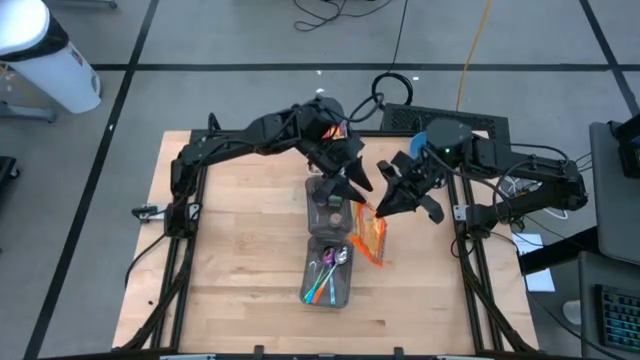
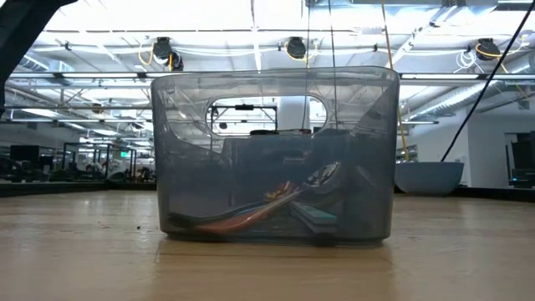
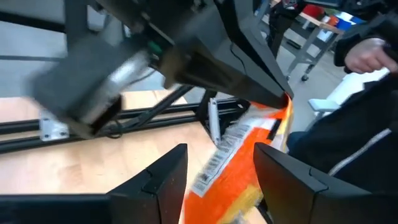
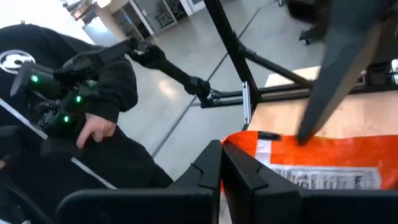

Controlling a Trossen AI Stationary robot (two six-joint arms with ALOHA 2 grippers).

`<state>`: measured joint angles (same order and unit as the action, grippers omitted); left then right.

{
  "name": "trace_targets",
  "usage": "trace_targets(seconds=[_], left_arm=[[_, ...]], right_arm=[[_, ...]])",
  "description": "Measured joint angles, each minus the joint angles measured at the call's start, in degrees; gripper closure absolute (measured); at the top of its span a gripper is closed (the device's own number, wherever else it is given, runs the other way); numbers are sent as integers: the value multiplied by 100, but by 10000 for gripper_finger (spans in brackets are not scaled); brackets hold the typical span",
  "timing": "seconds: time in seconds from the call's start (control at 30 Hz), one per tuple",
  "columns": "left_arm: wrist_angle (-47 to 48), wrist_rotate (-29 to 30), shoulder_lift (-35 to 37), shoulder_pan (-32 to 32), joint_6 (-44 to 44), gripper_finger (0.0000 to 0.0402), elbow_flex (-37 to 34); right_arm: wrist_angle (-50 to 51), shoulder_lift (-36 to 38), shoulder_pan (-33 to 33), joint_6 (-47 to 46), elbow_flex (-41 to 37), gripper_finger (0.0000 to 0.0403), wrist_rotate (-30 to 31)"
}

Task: Pick & Place Food Item
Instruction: Put the orange noodle pack into the white bin

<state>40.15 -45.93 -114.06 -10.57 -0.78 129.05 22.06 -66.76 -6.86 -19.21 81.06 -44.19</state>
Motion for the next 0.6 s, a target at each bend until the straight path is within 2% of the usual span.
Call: trace_targets(seconds=[0.37,0.6], left_arm=[[-8,-50,0,100,2,229,-4],[-429,-62,0,15,317,228,-4]], right_arm=[[-62,-2,-67,-116,0,403,1],[-34,-2,-66,-261,0,403,26]])
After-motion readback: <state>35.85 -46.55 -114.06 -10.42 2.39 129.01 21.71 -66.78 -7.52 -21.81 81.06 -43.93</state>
